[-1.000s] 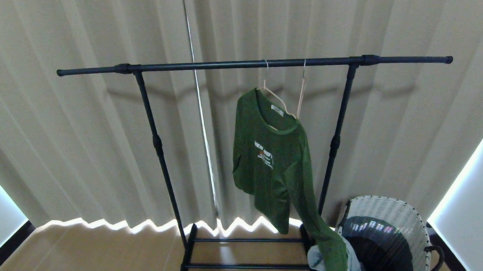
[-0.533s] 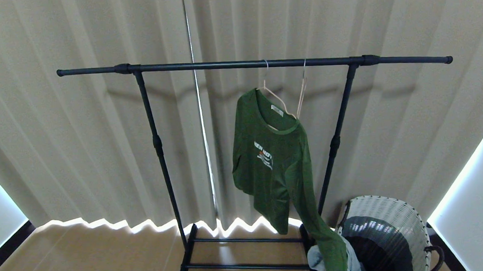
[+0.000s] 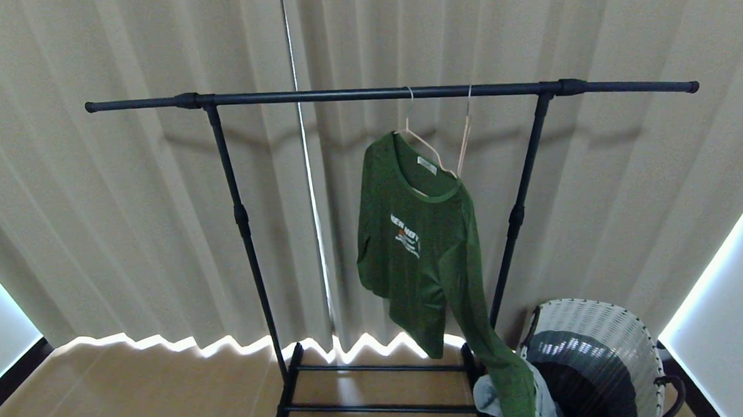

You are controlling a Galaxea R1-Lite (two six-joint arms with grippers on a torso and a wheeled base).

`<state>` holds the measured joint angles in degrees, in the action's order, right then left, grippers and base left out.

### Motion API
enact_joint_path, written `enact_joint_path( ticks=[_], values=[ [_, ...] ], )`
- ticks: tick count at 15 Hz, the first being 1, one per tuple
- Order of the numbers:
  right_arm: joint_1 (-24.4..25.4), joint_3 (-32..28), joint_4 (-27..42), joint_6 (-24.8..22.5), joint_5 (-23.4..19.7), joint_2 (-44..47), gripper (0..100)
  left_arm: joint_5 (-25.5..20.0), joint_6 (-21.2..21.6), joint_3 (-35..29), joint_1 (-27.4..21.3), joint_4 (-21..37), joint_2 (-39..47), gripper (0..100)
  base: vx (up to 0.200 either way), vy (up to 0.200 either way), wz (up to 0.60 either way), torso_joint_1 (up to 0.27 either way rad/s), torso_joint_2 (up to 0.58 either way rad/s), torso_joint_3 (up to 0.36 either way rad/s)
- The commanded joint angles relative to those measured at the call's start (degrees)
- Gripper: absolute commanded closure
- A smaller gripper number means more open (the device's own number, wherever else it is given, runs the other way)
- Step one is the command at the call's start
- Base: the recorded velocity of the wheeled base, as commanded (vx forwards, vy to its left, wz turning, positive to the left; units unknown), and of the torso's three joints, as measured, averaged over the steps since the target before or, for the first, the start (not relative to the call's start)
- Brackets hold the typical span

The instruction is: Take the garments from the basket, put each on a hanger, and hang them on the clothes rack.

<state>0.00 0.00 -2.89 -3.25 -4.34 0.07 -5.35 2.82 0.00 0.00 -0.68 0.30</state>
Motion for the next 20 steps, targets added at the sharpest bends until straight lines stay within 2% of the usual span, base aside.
enact_joint_path(
  ticks=[1, 12, 18, 20],
  values=[
    [0.0, 0.0, -0.01, 0.09, 0.03, -0.07, 0, 0.08, 0.0, 0.0, 0.0, -0.02, -0.04, 0, 0.0, 0.0, 0.0, -0.154, 0.41, 0.242],
    [0.0, 0.0, -0.01, 1.32, 0.56, -0.07, 0, 0.52, 0.0, 0.0, 0.0, -0.02, -0.04, 0, 0.0, 0.0, 0.0, -0.159, 0.48, 0.315],
    [0.0, 0.0, -0.01, 0.97, 0.47, -0.07, 0, 0.52, 0.08, 0.0, 0.0, -0.02, -0.04, 0, 0.0, 0.0, 0.0, -0.083, 0.44, 0.351],
    [0.0, 0.0, -0.01, 1.06, 0.47, -0.07, 0, 0.25, 0.26, 0.0, 0.0, 0.16, -0.04, 0, 0.0, 0.0, 0.0, -0.024, 0.17, 0.146]
  ],
)
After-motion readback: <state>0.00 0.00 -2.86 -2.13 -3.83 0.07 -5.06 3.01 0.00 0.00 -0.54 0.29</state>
